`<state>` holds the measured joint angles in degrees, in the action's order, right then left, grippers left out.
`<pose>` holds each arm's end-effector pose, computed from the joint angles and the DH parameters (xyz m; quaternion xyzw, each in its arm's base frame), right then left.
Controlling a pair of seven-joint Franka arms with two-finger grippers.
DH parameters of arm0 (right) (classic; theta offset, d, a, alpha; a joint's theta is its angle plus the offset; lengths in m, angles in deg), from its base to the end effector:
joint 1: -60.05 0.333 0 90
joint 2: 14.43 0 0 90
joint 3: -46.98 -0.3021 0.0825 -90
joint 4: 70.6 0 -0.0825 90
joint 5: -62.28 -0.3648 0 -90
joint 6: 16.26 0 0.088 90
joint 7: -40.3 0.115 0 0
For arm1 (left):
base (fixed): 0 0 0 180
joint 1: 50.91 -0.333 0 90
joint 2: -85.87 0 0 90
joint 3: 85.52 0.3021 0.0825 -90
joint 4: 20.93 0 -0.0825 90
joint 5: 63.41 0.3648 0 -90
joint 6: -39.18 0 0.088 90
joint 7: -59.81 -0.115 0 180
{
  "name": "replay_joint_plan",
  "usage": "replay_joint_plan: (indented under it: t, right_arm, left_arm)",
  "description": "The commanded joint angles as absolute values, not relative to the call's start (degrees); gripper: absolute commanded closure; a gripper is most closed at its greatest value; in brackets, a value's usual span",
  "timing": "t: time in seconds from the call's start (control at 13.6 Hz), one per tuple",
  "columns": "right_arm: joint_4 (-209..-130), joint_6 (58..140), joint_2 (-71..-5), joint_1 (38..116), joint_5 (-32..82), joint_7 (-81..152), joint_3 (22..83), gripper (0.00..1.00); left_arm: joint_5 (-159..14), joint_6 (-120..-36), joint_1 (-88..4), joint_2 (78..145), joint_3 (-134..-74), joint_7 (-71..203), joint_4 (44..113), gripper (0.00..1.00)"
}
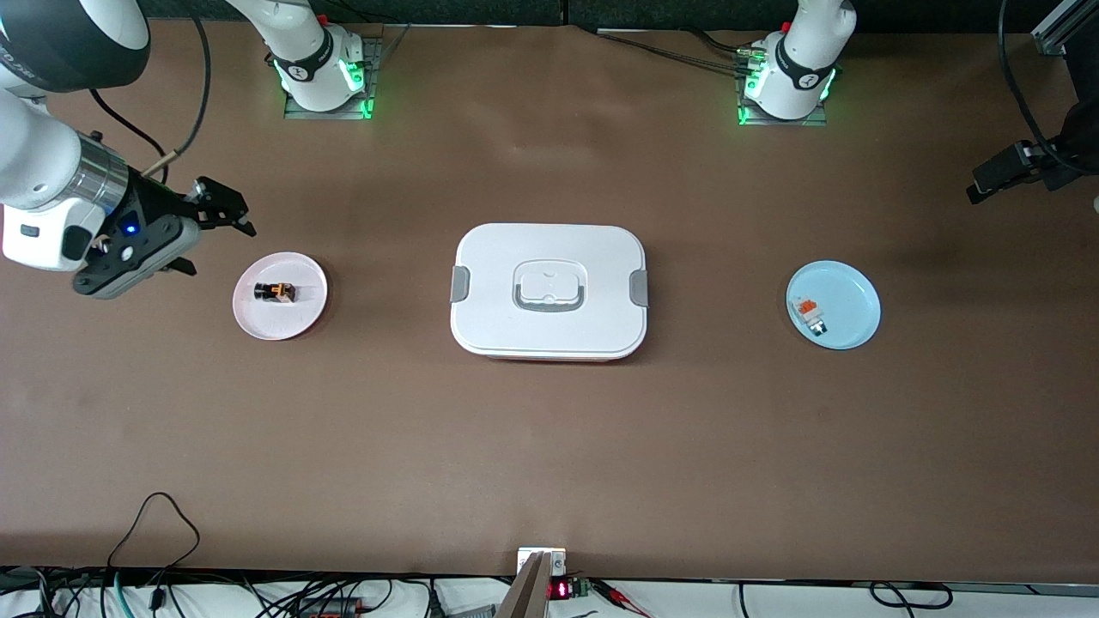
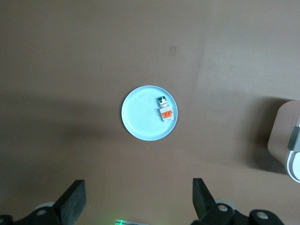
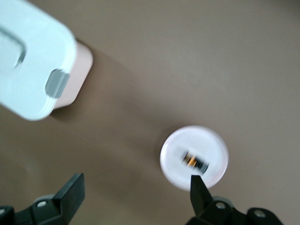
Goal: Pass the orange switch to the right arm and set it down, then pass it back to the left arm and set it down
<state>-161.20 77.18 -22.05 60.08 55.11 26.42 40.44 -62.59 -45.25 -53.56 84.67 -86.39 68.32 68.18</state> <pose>0.5678 0.0756 0.5306 -0.9820 -0.1705 0.0367 0.0722 0.5183 0.0178 0.6124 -0.9954 -0.0901 0.0299 0.0091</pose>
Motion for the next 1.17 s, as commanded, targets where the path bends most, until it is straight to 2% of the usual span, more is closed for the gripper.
replay_joint_plan:
  t: [0.0,0.15,0.29,0.44,0.66,0.88,1.1]
  right_arm:
    - [-157.73,69.38,-22.16,59.87,58.66,45.55,42.76,0.00]
    - [-153.40,65.57,-22.78,59.87,64.36,45.14,43.98,0.00]
    - [-153.48,65.48,-21.90,60.66,66.06,43.39,47.93,0.00]
    - [-153.57,64.69,-20.24,60.31,66.24,38.38,49.09,0.00]
    - [-156.19,65.29,-18.03,60.49,66.15,38.37,49.27,0.00]
    - [-165.94,72.75,-12.86,60.31,66.15,38.55,49.18,0.00]
    - [-164.82,72.94,-13.02,60.31,65.89,38.54,49.09,0.00]
  left_arm:
    - [-61.30,-45.11,-50.29,84.64,-83.33,67.45,67.66,0.00]
    - [-61.30,-45.11,-50.81,84.64,-83.41,67.37,67.66,0.00]
    - [-61.30,-45.11,-50.90,84.64,-83.50,67.37,67.66,0.00]
    - [-61.30,-45.11,-50.91,84.64,-83.59,67.45,67.66,0.00]
    - [-61.30,-45.11,-50.91,84.64,-83.59,67.45,67.66,0.00]
    - [-61.30,-45.11,-50.99,84.64,-83.50,67.37,67.66,0.00]
    - [-61.30,-44.76,-50.99,84.64,-83.50,67.37,67.66,0.00]
